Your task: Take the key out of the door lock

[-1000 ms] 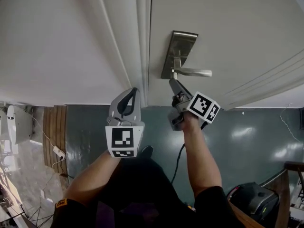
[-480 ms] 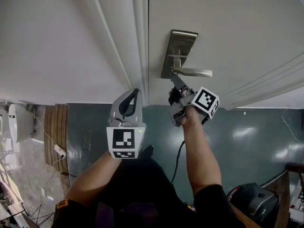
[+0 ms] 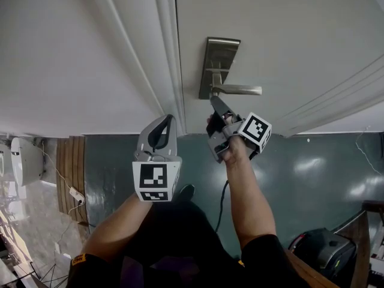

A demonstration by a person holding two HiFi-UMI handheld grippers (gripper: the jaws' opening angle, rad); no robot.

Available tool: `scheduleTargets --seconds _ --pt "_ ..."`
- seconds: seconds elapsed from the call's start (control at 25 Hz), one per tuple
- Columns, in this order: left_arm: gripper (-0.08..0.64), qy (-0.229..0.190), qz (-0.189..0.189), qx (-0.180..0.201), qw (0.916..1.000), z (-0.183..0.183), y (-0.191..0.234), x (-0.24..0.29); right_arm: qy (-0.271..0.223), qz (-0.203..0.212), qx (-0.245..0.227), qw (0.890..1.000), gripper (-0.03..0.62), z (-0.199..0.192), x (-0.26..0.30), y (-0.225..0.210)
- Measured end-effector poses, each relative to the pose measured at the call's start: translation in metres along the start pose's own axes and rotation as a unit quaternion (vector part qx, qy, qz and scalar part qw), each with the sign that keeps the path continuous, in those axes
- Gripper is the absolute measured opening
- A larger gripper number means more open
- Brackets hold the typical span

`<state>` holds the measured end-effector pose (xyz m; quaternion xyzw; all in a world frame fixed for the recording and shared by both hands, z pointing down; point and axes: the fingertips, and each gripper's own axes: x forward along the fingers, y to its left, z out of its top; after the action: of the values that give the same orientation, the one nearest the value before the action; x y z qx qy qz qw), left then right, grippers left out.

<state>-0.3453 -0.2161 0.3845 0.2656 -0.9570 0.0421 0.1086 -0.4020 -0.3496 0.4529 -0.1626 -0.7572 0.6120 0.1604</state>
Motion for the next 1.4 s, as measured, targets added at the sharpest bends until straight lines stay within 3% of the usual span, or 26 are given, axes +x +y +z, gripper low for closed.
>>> scheduleTargets --seconds 0.44,0.64,0.96,1.2,1.4 --pt "0.018 -0.002 -0.020 0.000 0.9998 0.001 -0.008 -0.008 -0.013 0.008 0.019 1.000 0.014 -0.031 -0.041 0.006" --pt "0.018 0.003 -0.040 -0.012 0.9991 -0.002 -0.012 -0.018 -0.024 0.012 0.001 1.000 0.014 -0.043 -0.064 0.023" --pt "0.018 -0.005 -0.082 -0.003 0.9966 -0.005 -0.023 -0.050 -0.048 0.036 -0.033 0.998 0.015 -0.069 -0.101 0.068" --pt "0.018 -0.016 -0.124 0.002 0.9922 -0.007 -0.025 -0.064 -0.078 0.030 -0.047 0.995 0.015 -0.084 -0.116 0.078" --pt "0.018 -0.035 -0.151 0.001 0.9879 0.003 -0.015 -0.101 -0.098 0.031 -0.055 0.993 0.015 -0.122 -0.127 0.105"
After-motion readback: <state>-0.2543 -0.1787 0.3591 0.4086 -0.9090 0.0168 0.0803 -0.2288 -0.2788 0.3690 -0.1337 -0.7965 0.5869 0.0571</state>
